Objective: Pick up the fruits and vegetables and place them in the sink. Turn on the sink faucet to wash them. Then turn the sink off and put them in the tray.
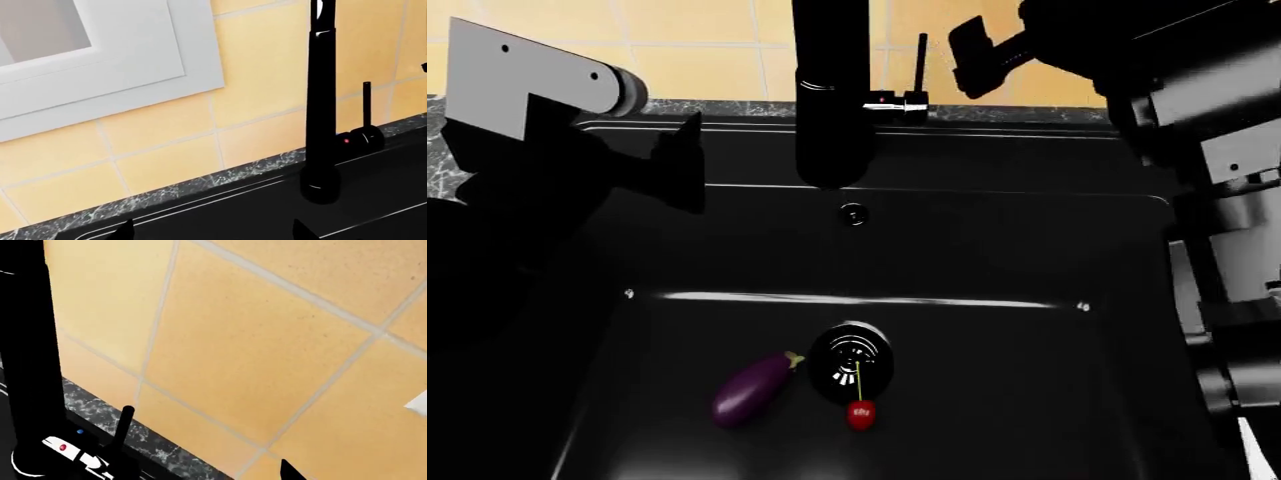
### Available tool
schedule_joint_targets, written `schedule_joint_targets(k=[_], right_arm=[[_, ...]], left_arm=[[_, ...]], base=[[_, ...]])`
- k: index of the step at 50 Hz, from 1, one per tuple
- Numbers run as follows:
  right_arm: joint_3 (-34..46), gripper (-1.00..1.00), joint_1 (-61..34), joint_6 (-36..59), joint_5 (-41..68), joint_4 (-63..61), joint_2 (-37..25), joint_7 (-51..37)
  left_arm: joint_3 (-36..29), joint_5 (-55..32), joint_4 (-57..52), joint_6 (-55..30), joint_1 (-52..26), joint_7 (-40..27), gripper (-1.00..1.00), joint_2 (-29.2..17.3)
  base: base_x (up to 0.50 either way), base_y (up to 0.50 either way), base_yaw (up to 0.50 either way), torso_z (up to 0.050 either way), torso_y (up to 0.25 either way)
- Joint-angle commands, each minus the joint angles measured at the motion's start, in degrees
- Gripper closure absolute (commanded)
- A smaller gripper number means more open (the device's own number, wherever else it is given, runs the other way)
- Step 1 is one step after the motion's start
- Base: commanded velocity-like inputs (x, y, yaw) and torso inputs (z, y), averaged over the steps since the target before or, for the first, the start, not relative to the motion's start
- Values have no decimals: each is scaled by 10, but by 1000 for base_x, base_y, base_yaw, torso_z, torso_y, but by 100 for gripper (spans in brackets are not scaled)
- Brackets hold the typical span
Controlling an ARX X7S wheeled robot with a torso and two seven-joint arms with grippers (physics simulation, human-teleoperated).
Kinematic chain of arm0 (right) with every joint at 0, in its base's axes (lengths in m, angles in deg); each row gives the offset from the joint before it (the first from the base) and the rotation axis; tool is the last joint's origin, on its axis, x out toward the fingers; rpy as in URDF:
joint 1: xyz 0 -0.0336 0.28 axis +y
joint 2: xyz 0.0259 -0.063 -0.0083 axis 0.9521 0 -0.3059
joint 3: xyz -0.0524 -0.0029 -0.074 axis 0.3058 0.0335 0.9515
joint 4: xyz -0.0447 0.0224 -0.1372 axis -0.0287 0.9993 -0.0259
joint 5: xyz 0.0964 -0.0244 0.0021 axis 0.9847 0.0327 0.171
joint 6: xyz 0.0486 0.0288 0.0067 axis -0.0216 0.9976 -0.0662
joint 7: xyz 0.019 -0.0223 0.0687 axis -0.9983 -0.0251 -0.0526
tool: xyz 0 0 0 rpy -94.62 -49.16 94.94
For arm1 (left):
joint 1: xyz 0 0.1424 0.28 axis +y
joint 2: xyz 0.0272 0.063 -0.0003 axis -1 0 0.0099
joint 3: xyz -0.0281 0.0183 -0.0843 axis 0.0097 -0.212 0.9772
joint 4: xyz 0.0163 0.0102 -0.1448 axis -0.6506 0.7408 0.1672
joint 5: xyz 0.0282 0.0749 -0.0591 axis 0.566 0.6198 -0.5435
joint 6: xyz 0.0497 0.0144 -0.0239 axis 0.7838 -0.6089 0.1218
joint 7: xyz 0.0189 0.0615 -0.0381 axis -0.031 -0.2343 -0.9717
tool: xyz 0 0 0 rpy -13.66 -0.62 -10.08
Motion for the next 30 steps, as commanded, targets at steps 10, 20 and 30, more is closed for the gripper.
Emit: schedule_joint_targets(k=[10,20,30], right_arm=[[65,-100,25,221,72,-309,-129,128],[103,-100,17,221,106,-366,-172,192],[119,-100,43,164,97,-332,-165,191]], left_arm=[[0,-11,-2,-11,-11,-7,-100,4],[-3,-8,0,-11,-12,-6,-100,8],[-4,-11,-2,-14,-14,-9,-100,9]], base=[[0,0,0,0,0],[0,0,0,0,0],[0,0,0,0,0]])
